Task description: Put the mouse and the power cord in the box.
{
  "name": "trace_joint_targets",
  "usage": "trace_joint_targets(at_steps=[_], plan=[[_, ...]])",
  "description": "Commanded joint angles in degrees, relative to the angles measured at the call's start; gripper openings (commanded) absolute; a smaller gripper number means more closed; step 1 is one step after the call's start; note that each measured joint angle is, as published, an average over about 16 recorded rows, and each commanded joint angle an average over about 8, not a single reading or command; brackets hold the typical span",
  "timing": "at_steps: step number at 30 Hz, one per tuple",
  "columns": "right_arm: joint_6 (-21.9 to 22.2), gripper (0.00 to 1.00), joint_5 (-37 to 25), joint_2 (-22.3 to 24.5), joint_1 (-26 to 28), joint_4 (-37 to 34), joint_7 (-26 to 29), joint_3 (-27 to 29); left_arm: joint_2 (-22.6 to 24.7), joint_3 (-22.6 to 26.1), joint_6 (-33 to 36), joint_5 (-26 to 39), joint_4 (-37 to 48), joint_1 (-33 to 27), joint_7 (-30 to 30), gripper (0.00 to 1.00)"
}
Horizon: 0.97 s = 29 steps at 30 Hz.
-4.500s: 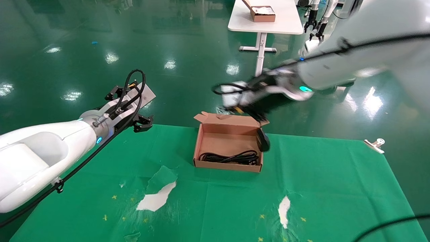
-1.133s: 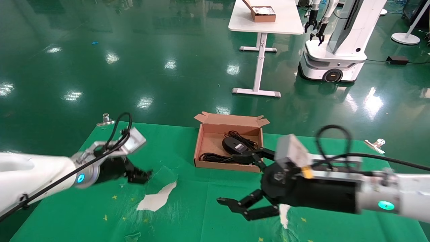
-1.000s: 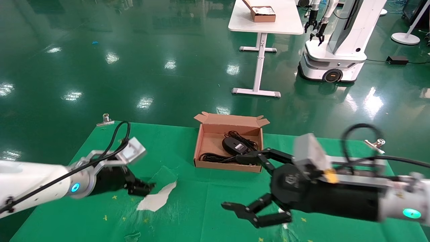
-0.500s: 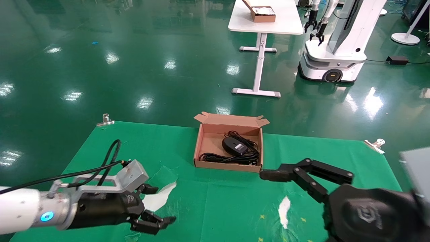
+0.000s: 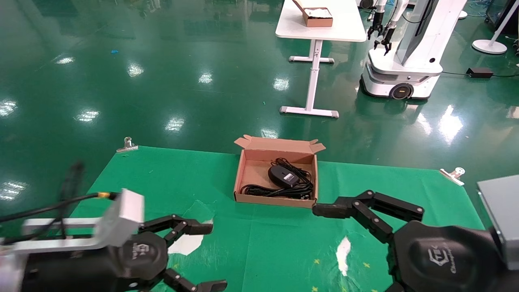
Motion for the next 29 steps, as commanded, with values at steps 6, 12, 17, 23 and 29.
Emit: trace_joint_targets(at_steps=[6, 12, 17, 23, 29], plan=[[0.0, 1.00, 0.0, 0.0, 0.0, 0.0, 0.0, 0.0, -2.7, -5.5, 4.9, -13.7, -0.1, 3.3, 9.1, 1.00], [-0.1, 1.00, 0.1, 0.1, -0.1, 0.1, 0.0, 0.1, -4.2, -8.8, 7.7, -22.0, -0.1, 5.2, 13.9, 1.00], [-0.1, 1.00, 0.2, 0.1, -0.1, 0.1, 0.0, 0.1, -4.5, -9.3, 8.2, -23.5, -0.2, 5.5, 14.3, 1.00], [-0.1, 1.00, 0.1, 0.1, -0.1, 0.1, 0.0, 0.0, -4.2, -8.7, 7.7, -22.0, -0.1, 5.2, 13.8, 1.00], [0.0, 1.00, 0.1, 0.1, -0.1, 0.0, 0.0, 0.0, -4.1, -8.4, 7.5, -21.1, -0.1, 5.1, 13.5, 1.00]])
